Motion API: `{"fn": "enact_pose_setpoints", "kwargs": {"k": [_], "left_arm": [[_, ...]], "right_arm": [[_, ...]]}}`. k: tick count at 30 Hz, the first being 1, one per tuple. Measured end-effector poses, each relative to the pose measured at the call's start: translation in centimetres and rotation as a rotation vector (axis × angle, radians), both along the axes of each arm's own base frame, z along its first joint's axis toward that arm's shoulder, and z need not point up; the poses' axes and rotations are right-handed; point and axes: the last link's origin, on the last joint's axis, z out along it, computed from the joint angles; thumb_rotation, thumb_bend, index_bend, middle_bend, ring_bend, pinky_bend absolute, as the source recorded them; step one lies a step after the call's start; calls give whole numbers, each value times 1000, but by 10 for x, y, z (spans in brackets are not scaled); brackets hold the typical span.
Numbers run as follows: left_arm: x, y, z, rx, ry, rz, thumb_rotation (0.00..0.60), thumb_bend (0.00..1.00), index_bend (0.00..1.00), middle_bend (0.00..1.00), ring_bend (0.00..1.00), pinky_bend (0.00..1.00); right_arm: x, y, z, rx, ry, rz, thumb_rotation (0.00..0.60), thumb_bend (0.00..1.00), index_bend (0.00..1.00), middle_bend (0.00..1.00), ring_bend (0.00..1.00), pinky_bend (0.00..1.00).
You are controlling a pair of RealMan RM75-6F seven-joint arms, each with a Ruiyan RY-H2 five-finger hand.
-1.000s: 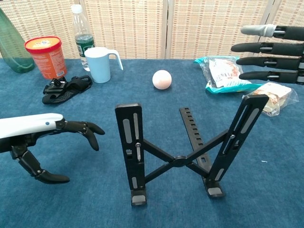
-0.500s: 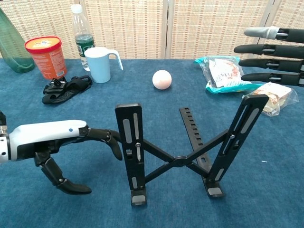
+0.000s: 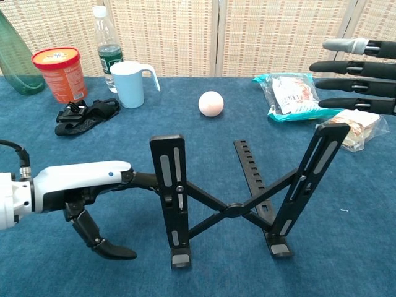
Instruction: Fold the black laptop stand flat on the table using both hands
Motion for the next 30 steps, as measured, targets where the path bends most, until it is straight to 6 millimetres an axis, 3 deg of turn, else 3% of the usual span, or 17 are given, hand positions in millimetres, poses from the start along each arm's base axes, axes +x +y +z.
{"fn": "enact_pose_setpoints", "kwargs": {"k": [30], "left_arm": [[1,-4,-5,-40,-6,10,600,187,277,82,50,0]], "right_arm": [[-4,1,0,-2,0,-10,600,14,0,138,59,106]]}}
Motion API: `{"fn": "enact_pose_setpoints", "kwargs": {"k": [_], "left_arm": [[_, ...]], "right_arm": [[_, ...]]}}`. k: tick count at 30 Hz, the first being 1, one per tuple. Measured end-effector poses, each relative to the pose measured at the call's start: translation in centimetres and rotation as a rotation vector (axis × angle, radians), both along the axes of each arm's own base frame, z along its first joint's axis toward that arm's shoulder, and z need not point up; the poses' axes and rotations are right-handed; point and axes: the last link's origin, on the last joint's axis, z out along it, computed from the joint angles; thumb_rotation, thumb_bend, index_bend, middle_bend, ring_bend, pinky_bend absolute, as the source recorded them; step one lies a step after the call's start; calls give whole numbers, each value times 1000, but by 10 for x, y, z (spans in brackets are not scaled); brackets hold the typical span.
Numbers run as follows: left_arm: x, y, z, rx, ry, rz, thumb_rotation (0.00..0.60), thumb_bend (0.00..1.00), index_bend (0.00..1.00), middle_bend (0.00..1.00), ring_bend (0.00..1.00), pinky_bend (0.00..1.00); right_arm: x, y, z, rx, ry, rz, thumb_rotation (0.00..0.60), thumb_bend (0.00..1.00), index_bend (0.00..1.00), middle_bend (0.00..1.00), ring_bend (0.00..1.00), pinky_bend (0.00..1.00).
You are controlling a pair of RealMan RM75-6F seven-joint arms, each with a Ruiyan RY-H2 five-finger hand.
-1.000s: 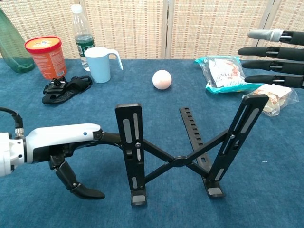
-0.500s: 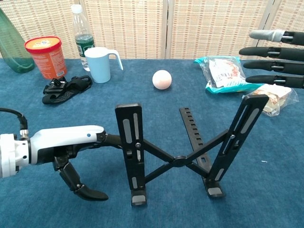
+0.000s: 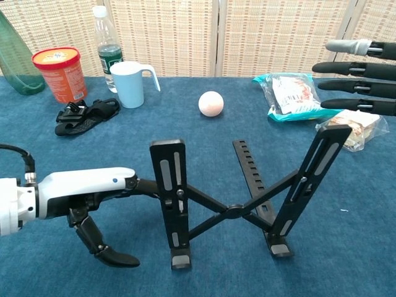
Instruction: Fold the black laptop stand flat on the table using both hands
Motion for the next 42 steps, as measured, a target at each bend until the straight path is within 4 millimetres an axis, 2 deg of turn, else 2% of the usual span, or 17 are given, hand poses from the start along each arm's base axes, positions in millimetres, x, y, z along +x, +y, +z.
{"fn": "enact_pose_setpoints", "kwargs": {"k": [11,18,23,30,42], "left_arm": [[-3,10,13,77,8,-8,600,187,275,82,49,0],[-15,23,39,233,47,6,600,187,267,82,49,0],[-23,27,57,349,71,20,600,187,257,82,49,0],[-35,29,87,527,110,49,600,187,247,82,46,0],[-51,26,116,704,158,89,600,187,246,82,44,0]], "right_arm": [[-2,-1,7,-84,119,68,600,16,0,113,41,108],[0,-3,20,-181,356,175,600,16,0,100,15,106],[4,-4,23,-157,469,222,600,14,0,61,0,80],[19,-8,17,-103,539,293,600,12,0,36,0,55],[42,-22,-12,-138,525,296,600,11,0,36,0,1]]}}
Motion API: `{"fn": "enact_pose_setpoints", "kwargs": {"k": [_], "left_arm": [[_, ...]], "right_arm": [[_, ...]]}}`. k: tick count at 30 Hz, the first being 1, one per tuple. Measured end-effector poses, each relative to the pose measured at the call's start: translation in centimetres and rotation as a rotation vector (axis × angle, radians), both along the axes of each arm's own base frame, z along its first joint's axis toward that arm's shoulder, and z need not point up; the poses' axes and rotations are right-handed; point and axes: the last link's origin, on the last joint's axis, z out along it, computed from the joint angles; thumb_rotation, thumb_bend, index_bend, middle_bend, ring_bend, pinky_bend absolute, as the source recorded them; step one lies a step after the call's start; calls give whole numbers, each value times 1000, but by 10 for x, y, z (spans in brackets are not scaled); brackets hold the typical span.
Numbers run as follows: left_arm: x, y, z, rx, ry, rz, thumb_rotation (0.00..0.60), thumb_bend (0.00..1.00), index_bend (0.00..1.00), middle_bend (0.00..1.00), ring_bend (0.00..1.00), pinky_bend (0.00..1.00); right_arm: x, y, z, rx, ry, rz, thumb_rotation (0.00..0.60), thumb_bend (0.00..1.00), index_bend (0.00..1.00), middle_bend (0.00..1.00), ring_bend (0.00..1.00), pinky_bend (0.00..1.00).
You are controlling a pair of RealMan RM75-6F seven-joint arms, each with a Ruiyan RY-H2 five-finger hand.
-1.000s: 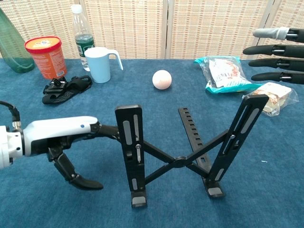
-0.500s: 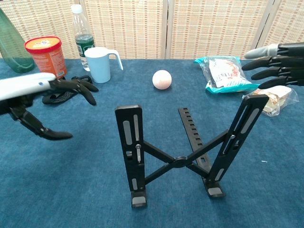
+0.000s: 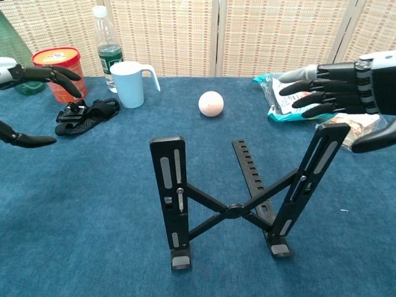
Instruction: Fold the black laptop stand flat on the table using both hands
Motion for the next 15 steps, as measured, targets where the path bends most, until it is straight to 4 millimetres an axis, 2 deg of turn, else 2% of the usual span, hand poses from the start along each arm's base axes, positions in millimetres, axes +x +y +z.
{"fn": "enact_pose_setpoints", "kwargs": {"k": [9,15], "left_arm": [[-8,2,14,52,6,21,600,187,246,82,43,0],[-10,8,19,72,34,21,600,187,246,82,44,0]], "right_arm": [[12,-18,-25,-161,0,-45,600,49,0,44,0,0],[10,-27,-30,-310,66,-38,600,49,0,36,0,0]]}}
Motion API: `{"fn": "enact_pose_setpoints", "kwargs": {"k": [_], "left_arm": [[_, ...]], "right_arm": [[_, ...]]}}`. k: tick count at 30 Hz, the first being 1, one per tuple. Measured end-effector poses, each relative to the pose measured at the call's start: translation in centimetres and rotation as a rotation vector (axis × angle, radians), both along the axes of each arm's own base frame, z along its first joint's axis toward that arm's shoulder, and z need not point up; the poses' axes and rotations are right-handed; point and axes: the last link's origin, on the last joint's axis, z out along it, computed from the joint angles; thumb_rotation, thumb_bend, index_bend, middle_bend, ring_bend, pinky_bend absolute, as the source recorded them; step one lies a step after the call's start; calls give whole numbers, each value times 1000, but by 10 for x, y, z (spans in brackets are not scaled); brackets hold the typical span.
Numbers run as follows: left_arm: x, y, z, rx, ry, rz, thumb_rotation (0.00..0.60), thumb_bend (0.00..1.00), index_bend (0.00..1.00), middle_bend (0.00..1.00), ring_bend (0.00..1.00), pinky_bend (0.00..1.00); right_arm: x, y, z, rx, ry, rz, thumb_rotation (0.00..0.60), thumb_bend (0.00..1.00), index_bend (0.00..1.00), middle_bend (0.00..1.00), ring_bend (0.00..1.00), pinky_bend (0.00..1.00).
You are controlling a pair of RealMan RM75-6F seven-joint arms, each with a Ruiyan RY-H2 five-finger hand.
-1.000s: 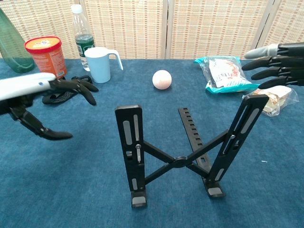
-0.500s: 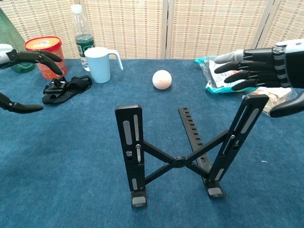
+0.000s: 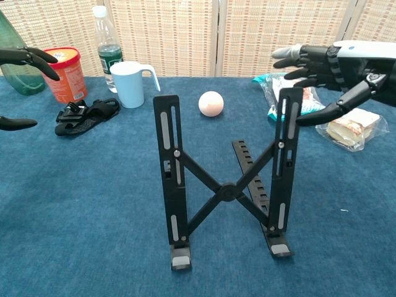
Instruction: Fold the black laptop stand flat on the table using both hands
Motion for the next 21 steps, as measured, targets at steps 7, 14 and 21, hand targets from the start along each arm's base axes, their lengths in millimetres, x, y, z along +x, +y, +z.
{"fn": "enact_pose_setpoints", "kwargs": {"k": [7,14,21], "left_arm": [[3,16,-2,-5,99,-47,600,187,250,82,44,0],[15,42,-19,-52,211,-141,600,187,250,82,44,0],[33,65,-49,-88,290,-265,600,187,223,82,44,0]], "right_arm": [[3,2,17,-228,63,101,600,48,0,35,0,0],[6,18,22,-340,250,317,600,29,0,35,0,0],[-2,33,17,-389,477,502,600,0,0,23,0,0]]}}
